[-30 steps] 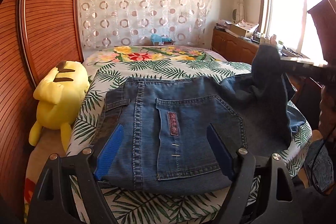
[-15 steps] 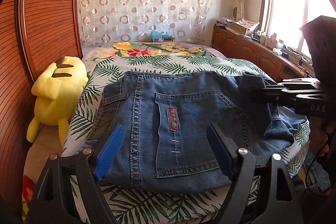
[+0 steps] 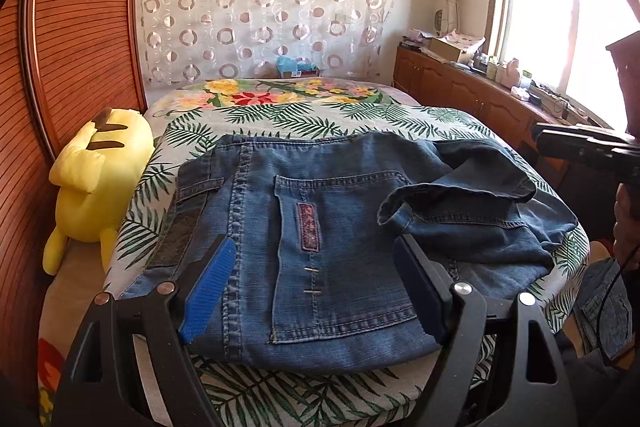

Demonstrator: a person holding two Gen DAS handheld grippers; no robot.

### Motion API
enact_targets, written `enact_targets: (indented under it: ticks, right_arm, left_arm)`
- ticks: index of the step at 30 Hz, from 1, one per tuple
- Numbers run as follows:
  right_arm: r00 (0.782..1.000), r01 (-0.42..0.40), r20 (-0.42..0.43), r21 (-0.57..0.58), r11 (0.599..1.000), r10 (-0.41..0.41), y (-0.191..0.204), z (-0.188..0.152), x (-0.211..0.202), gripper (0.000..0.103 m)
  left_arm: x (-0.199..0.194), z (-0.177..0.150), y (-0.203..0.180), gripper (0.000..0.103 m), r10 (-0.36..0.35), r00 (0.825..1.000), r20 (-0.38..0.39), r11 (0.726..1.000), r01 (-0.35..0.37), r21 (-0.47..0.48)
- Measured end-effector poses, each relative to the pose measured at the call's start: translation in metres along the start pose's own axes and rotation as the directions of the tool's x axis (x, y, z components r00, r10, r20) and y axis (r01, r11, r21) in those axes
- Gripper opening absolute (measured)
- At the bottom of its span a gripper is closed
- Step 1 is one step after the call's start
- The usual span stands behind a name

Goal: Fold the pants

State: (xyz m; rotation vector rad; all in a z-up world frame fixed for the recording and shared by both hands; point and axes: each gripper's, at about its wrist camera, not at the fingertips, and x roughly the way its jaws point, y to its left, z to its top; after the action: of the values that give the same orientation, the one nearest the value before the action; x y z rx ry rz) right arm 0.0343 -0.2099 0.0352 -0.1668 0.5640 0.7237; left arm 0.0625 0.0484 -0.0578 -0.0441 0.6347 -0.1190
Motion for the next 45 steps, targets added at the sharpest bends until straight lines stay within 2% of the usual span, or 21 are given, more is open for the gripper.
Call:
enact_targets:
  ticks: [6, 9, 16, 19, 22, 25, 26, 27, 30, 37, 42, 45]
  right_arm:
    - [0.994, 0.104, -0.045, 0.065, 0.992, -0.101, -0.028, -0.024, 0.007, 0.046]
    - [0.990, 0.124, -0.077, 0.108, 0.986, -0.116, -0.038, -0.034, 0.016, 0.047]
    - [0.989, 0.118, -0.112, 0.163, 0.980, -0.101, -0.045, -0.036, 0.036, 0.051]
    - [0.989, 0.104, -0.121, 0.184, 0.977, -0.082, -0.055, -0.036, 0.035, 0.052]
    - [0.990, 0.086, -0.128, 0.197, 0.977, -0.061, -0.058, -0.033, 0.040, 0.052]
    - [0.991, 0.062, -0.126, 0.209, 0.976, -0.036, -0.062, -0.032, 0.049, 0.052]
    - [0.992, 0.053, -0.125, 0.213, 0.976, -0.027, -0.064, -0.031, 0.051, 0.045]
    - [0.992, 0.046, -0.123, 0.214, 0.976, -0.020, -0.065, -0.030, 0.052, 0.028]
    - [0.995, 0.030, -0.100, 0.190, 0.981, -0.011, -0.063, -0.022, 0.052, 0.012]
    - [1.000, 0.011, 0.025, 0.111, 0.994, -0.014, -0.051, 0.018, 0.024, 0.009]
    - [0.995, -0.010, 0.097, 0.034, 0.999, 0.007, -0.033, 0.057, 0.013, 0.009]
    - [0.991, -0.013, 0.133, -0.007, 1.000, 0.013, -0.017, 0.077, 0.013, 0.009]
  left_arm:
    - [0.015, 0.011, -0.011, 0.082, -0.059, 0.998, -0.006, 0.998, 0.059, 0.007]
    - [0.027, 0.018, -0.018, 0.080, -0.102, 0.995, -0.020, 0.995, 0.102, 0.012]
    - [0.063, 0.020, -0.039, 0.052, -0.160, 0.980, -0.118, 0.984, 0.167, 0.057]
    - [0.073, 0.017, -0.045, 0.044, -0.169, 0.973, -0.157, 0.981, 0.182, 0.072]
    - [0.077, 0.017, -0.049, 0.039, -0.171, 0.971, -0.168, 0.980, 0.186, 0.078]
    - [0.075, 0.016, -0.051, 0.027, -0.183, 0.968, -0.170, 0.978, 0.197, 0.071]
    - [0.073, 0.015, -0.052, 0.022, -0.187, 0.968, -0.170, 0.977, 0.202, 0.076]
    - [0.072, 0.015, -0.054, 0.016, -0.192, 0.966, -0.171, 0.975, 0.208, 0.079]
    - [0.060, 0.014, -0.057, 0.007, -0.203, 0.968, -0.151, 0.972, 0.218, 0.088]
    - [0.000, 0.031, -0.044, 0.005, -0.224, 0.975, -0.006, 0.973, 0.224, 0.063]
    - [-0.051, 0.040, -0.030, 0.005, -0.231, 0.969, 0.085, 0.972, 0.227, 0.055]
    - [-0.074, 0.045, -0.018, 0.005, -0.208, 0.969, 0.135, 0.978, 0.202, 0.055]
